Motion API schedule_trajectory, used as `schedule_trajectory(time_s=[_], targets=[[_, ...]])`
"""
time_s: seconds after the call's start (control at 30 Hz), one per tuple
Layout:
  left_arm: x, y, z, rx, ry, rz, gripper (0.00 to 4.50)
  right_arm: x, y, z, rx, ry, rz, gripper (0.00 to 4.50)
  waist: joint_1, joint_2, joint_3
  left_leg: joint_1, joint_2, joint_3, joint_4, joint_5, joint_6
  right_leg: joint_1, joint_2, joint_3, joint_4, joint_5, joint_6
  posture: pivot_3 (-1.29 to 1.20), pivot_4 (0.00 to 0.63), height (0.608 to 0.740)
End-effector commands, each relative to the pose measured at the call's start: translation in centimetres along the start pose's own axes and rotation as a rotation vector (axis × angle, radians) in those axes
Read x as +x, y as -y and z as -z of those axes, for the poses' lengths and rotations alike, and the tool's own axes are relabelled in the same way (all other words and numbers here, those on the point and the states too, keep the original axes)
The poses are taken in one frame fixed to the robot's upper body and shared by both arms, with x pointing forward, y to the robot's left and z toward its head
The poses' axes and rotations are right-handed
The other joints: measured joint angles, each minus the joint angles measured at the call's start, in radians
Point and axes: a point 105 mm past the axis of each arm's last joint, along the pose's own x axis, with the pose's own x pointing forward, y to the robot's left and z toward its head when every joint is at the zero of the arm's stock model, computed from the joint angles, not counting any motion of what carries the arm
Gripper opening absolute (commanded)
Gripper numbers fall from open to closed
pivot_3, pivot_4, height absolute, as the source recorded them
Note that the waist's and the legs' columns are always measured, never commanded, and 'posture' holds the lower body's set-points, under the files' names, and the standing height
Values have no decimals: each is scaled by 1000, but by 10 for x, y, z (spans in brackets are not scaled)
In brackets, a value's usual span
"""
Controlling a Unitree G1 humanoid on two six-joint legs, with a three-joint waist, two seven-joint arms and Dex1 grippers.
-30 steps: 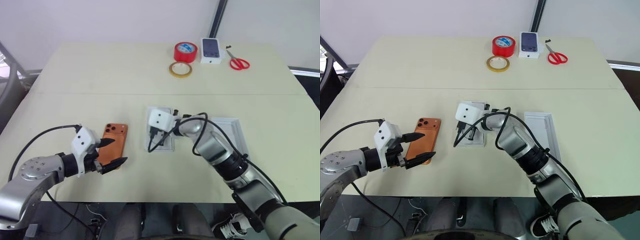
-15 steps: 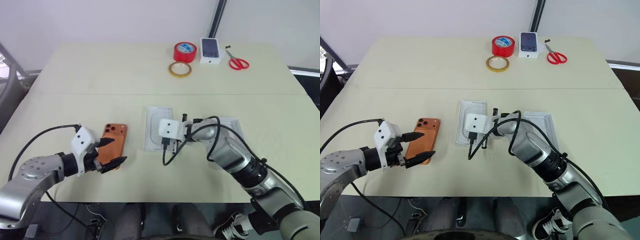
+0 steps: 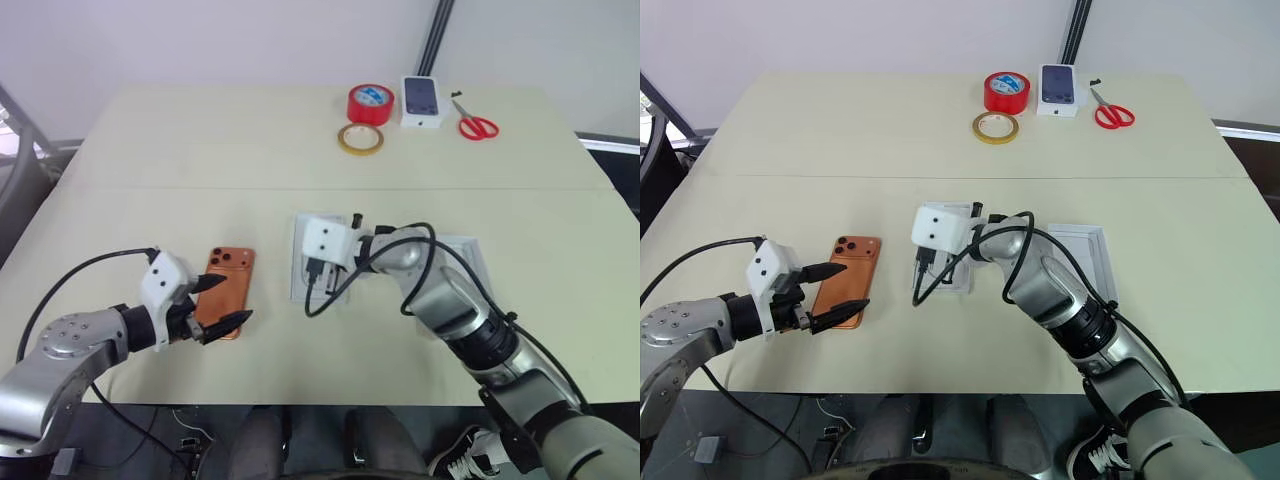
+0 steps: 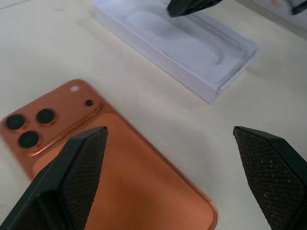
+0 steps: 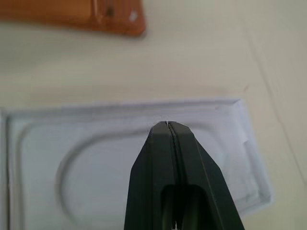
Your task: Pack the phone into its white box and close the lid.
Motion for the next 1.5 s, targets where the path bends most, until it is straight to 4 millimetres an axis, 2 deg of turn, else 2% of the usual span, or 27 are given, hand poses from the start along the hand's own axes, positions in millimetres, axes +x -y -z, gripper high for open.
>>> schedule_trajectory(time_s=[0.03, 0.17, 0.33, 0.5, 0.77, 0.9, 1.17, 1.3, 1.5], targets=[[-15, -36, -2, -184, 14, -193, 4462, 6, -2, -18, -13, 62, -16, 0, 1, 0, 0, 0, 0, 0, 0, 0, 0, 0, 0, 0, 0, 0, 0, 0, 150, 725], [-21, -49, 7, -320, -58, -277, 4462, 21, -12, -28, -59, 71, -78, 0, -3, 0, 0, 0, 0, -1, 0, 0, 0, 0, 1, 0, 1, 0, 0, 0, 150, 725], [-23, -53, 12, -460, -134, -282, 4462, 35, -28, -32, -141, 37, -177, 0, -3, -1, 0, 0, 0, -1, 1, 0, 0, -1, 1, 0, 2, 0, 0, 0, 150, 725], [-18, -37, 28, -553, -330, -188, 4462, 50, -46, -32, -177, 7, -283, 0, -3, -1, -1, 0, 0, -1, 1, 0, 0, -1, 1, -1, 2, 0, 0, 0, 150, 725], [-4, -15, 29, -632, -370, -49, 4462, 62, -65, -27, -255, -55, -384, 0, -1, -1, -1, 3, -1, -1, 1, 1, -1, 2, 0, 0, 2, 0, 0, 0, 150, 725], [8, 0, 27, -645, -358, 33, 4462, 64, -66, -26, -235, -57, -380, 0, -1, 0, -2, 6, -1, -1, 0, 1, -1, 4, 0, 0, 2, 0, 0, 0, 150, 725], [21, 15, 22, -688, -298, 116, 4462, 61, -62, -21, -213, -61, -361, 0, 6, 1, -4, 12, -2, -1, -2, 0, -1, 6, -2, 0, 0, 0, 0, 0, 150, 725], [26, 16, 13, -712, -241, 136, 4462, 60, -60, -19, -198, -63, -350, 0, 10, 1, -5, 13, -3, -2, -2, 0, -1, 8, -4, -1, -1, 0, 0, 0, 150, 725], [23, 6, 13, -762, -205, 85, 4462, 59, -60, -17, -185, -64, -346, 0, 8, 1, -5, 13, -4, -2, -2, 0, -1, 8, -4, -1, -1, 0, 0, 0, 150, 725]])
